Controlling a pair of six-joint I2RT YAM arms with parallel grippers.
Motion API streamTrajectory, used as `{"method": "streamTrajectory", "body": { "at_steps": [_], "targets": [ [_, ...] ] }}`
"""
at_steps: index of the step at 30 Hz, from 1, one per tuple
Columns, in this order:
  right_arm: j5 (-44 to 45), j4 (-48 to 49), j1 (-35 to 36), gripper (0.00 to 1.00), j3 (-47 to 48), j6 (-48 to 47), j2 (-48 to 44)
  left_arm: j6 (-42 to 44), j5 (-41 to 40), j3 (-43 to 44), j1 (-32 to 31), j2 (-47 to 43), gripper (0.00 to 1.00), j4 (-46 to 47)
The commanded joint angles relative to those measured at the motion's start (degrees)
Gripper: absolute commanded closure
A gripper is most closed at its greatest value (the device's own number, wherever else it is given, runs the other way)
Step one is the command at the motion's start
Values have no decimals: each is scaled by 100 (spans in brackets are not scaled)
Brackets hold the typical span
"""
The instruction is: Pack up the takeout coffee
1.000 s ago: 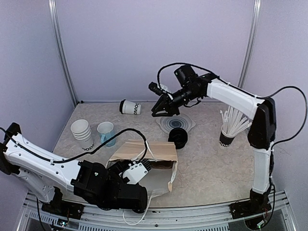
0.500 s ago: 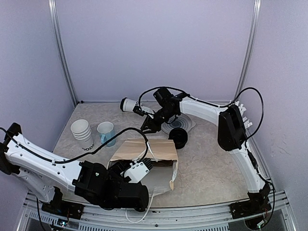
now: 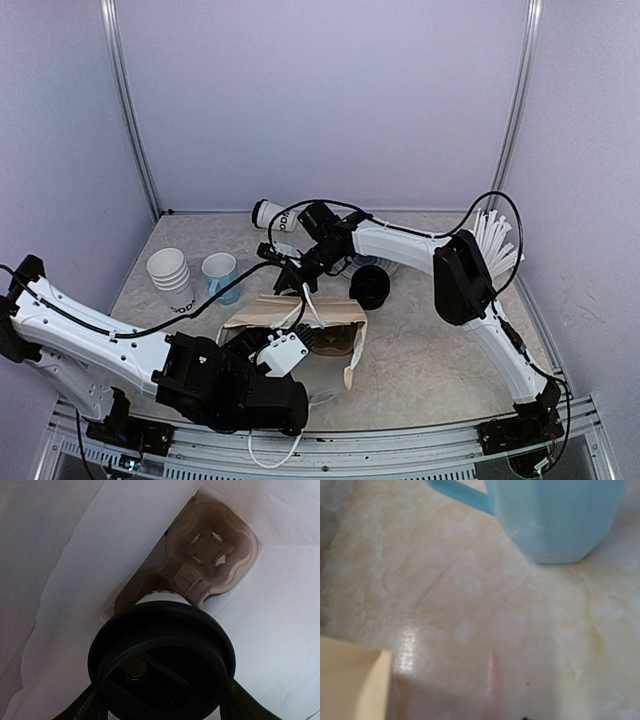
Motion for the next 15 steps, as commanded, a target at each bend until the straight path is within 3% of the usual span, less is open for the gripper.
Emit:
{"method": "streamTrajectory", "body": {
  "at_steps": [1, 15],
  "targets": [
    [-346, -49, 45, 65, -290, -107, -59, 61, -35, -158, 160, -132, 61, 81],
    [-532, 154, 191, 66, -651, -41, -269, 292, 257, -438, 309, -104, 61, 474]
  ]
}}
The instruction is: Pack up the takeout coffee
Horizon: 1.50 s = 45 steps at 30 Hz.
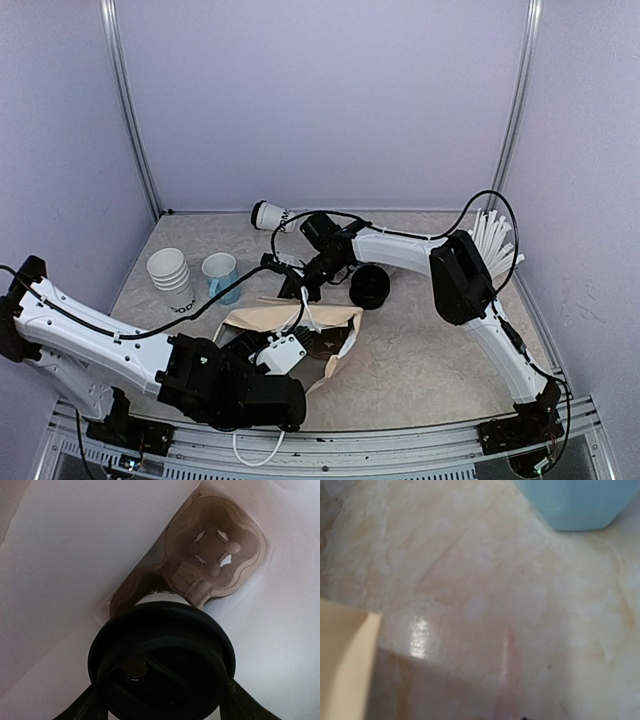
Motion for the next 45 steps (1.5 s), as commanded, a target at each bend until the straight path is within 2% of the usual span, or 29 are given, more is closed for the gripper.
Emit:
{"method": "streamTrajectory", "body": {
  "at_steps": [1, 9, 15, 24, 32, 39, 45],
  "targets": [
    [-305, -60, 219, 66, -164, -29, -269, 104, 191, -133, 187, -64, 61, 111],
    [-459, -104, 437, 66, -368, -79, -340, 62, 770, 8, 444, 18, 61, -12],
    [-532, -124, 565, 66, -619, -148, -475, -137, 1611, 510, 494, 159, 61, -801],
    [-1231, -984, 706, 65, -770, -873, -616, 128, 3202, 1342, 723, 403, 60, -1600],
    [-1558, -2035, 790, 62, -885, -1805, -794, 404, 4514, 1821, 815, 734, 60, -1793],
    [-882, -1950, 454, 54, -1398, -1862, -1537, 622, 4823, 1857, 963, 897, 60, -1790],
    [-919, -2056, -128, 51, -1288, -1741, -2154, 699, 4786, 1673, 1137, 1068, 60, -1654]
  ]
}}
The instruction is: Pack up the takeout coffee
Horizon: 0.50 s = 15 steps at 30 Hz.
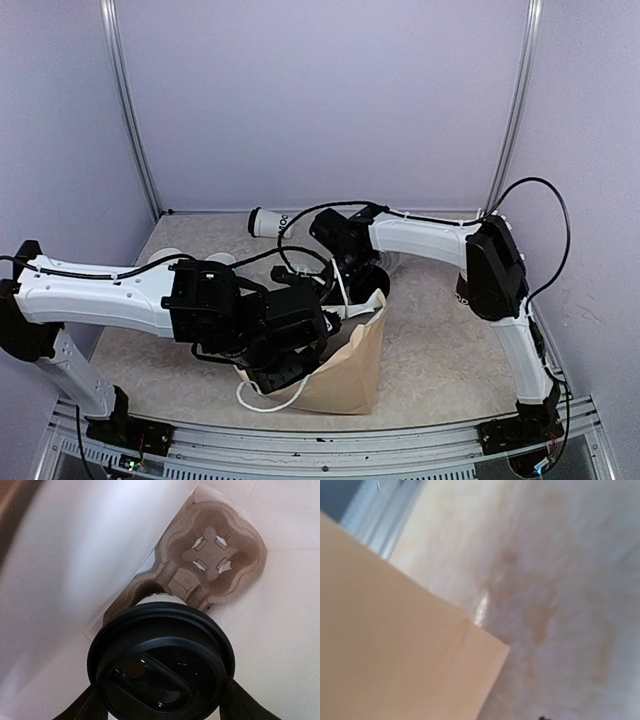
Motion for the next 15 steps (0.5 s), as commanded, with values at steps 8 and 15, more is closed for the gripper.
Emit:
{"method": "streamTrajectory", "body": {
  "at_steps": [8, 15],
  "targets": [
    [-298, 15, -506, 50, -472, 126, -1630, 137, 932, -658, 396, 856, 60, -28],
    [24, 163, -607, 50, -1025, 125, -2386, 267, 925, -285, 457, 1098, 56, -313]
  ]
}}
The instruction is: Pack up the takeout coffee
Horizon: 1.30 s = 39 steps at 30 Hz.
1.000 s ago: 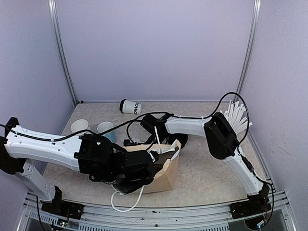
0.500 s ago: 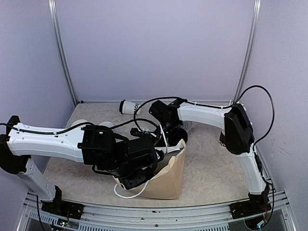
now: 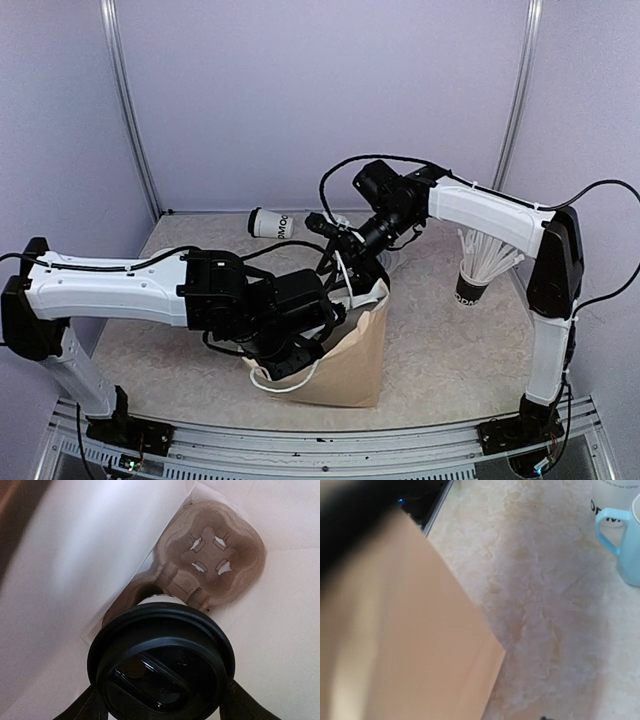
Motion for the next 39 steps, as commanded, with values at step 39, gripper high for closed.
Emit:
{"method": "streamTrajectory", "body": {
  "at_steps": [39],
  "targets": [
    [1028, -473, -532, 46, 42, 179, -1481, -209, -246, 1463, 301, 11, 18, -694]
  ]
}}
